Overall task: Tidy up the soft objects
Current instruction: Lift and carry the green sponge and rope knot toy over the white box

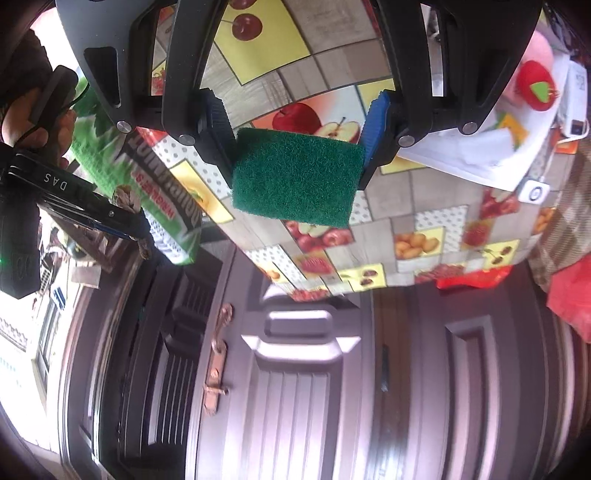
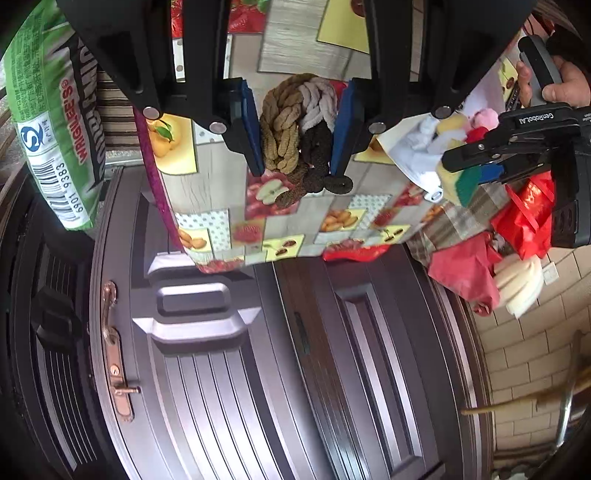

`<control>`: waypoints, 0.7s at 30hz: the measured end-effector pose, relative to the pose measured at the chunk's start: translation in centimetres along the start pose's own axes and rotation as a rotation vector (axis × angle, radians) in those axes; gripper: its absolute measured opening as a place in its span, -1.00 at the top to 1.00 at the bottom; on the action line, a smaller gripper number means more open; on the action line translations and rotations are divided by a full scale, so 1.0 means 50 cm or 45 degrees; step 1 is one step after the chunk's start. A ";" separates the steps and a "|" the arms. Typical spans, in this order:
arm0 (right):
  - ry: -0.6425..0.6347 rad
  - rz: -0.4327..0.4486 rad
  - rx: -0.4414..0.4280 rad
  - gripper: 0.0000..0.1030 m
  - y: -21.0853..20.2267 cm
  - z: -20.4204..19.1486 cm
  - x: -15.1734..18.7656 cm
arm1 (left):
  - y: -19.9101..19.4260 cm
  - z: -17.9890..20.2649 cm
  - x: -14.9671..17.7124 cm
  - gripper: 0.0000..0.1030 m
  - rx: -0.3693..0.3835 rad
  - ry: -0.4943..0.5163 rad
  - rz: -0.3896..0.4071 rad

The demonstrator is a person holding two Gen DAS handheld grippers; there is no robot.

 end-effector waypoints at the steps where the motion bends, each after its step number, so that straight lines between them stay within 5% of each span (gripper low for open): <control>1: 0.002 0.014 -0.005 0.31 -0.009 -0.005 -0.004 | -0.013 -0.002 0.000 -0.16 -0.007 -0.003 0.013; 21: -0.045 0.098 -0.014 0.31 -0.100 -0.082 -0.014 | -0.148 -0.043 0.034 -0.17 -0.035 -0.071 0.134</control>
Point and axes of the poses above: each gripper's, at about its wrist camera, not at the fingertips, and y roughly the way its jaws point, z to its right, x to its underside, the point moved 1 cm from there along y, roughly the way its jaws point, and after that the axes turned 12 degrees about x, right-handed, at the moved point
